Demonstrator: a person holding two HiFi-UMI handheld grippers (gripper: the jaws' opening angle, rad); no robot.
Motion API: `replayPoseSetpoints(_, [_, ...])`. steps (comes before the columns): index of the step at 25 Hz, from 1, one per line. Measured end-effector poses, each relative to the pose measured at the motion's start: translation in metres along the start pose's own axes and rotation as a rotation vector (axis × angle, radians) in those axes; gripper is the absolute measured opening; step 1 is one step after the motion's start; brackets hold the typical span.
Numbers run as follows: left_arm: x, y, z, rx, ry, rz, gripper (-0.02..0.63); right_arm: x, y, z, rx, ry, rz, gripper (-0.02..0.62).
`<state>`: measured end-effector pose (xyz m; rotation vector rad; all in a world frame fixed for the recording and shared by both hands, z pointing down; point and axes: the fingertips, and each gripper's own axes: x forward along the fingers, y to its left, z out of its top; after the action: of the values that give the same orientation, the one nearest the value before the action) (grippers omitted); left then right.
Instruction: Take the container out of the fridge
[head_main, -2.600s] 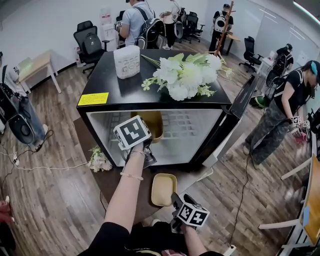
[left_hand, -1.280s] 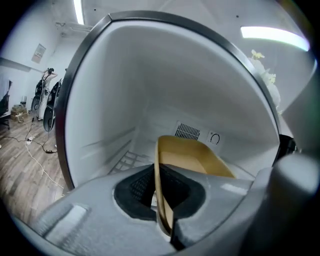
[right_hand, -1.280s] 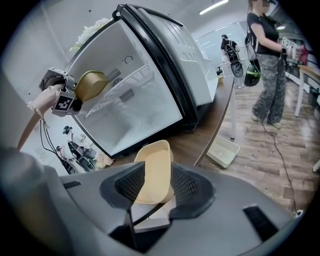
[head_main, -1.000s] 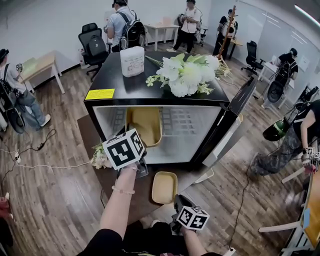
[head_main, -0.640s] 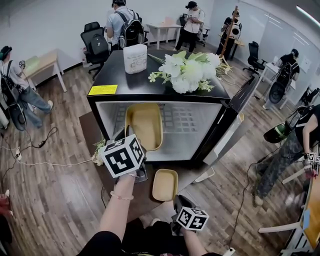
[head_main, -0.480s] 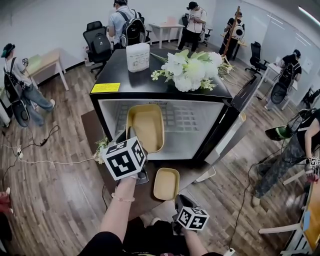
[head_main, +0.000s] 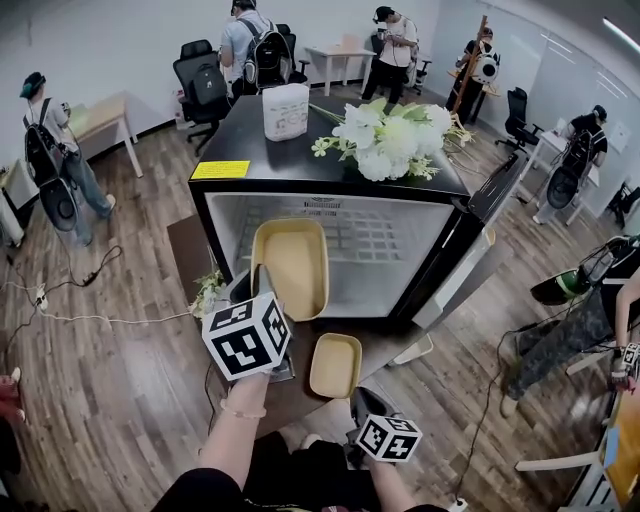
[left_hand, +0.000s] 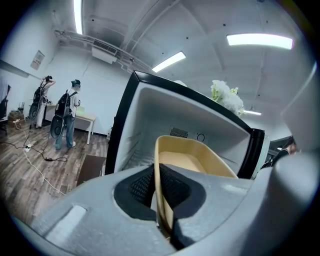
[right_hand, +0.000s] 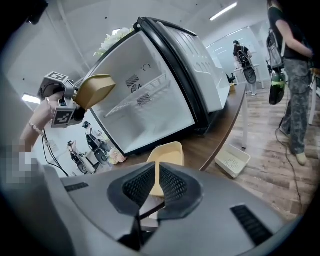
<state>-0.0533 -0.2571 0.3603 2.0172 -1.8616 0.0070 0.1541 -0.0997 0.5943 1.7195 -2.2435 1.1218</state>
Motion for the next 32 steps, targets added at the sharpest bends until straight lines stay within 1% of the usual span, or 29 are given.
replayPoseSetpoints(6, [-0.011, 0.004, -0.011, -0.003, 0.011, -0.005, 0.011, -0.003, 0.003, -0.002, -0.019, 0.002, 0.001, 0.017])
replayPoseSetpoints(10, [-0.018, 0.011, -0.02, 0.004, 0.013, 0.009, 0.011, -0.005, 0.002, -0.003, -0.026, 0.002, -0.01, 0.015])
replayPoseSetpoints(15, [-0.026, 0.017, -0.033, 0.004, 0.027, 0.007, 0.011, -0.01, 0.001, -0.002, -0.047, -0.005, -0.019, 0.013])
replayPoseSetpoints(21, [-0.039, 0.014, -0.046, -0.012, 0.045, -0.019, 0.011, -0.012, 0.002, -0.001, -0.054, -0.011, -0.017, 0.011])
replayPoseSetpoints(25, [-0.045, 0.013, -0.058, -0.005, 0.063, -0.022, 0.011, -0.012, 0.004, -0.002, -0.055, -0.009, -0.008, 0.011])
replayPoseSetpoints(32, [-0.052, 0.022, -0.073, 0.011, 0.083, -0.005, 0.011, -0.012, 0.008, -0.003, -0.093, -0.009, -0.008, 0.011])
